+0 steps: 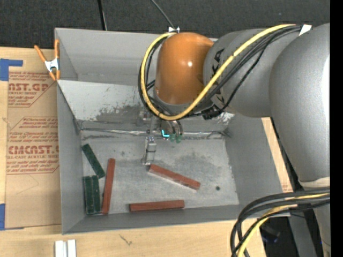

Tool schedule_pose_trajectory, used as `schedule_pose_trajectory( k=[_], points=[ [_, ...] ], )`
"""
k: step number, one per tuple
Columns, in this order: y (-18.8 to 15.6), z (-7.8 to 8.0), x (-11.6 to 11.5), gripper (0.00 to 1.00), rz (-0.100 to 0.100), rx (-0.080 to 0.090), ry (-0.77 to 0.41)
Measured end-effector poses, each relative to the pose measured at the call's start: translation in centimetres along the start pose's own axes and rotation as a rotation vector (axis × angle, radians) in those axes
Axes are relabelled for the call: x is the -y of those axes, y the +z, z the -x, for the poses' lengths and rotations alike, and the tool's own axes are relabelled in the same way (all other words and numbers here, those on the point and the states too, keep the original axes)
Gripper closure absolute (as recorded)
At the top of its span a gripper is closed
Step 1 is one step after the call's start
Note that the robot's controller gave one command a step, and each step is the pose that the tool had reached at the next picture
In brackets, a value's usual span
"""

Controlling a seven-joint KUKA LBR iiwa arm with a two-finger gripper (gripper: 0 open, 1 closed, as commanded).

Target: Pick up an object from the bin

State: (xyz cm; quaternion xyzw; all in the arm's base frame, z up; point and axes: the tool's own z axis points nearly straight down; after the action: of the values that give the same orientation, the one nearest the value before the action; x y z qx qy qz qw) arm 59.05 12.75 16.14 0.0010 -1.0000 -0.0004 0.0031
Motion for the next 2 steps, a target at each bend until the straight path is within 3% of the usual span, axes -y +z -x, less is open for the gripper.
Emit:
schedule_pose_trajectory(
  k=[1, 2],
  points=[
    [-0.5, 0.2, 0.0, 0.0, 0.001, 0.008, 0.001],
    [5.1, -3.7, 5.2, 1.0, -0.002, 0.005, -0.314]
  ],
)
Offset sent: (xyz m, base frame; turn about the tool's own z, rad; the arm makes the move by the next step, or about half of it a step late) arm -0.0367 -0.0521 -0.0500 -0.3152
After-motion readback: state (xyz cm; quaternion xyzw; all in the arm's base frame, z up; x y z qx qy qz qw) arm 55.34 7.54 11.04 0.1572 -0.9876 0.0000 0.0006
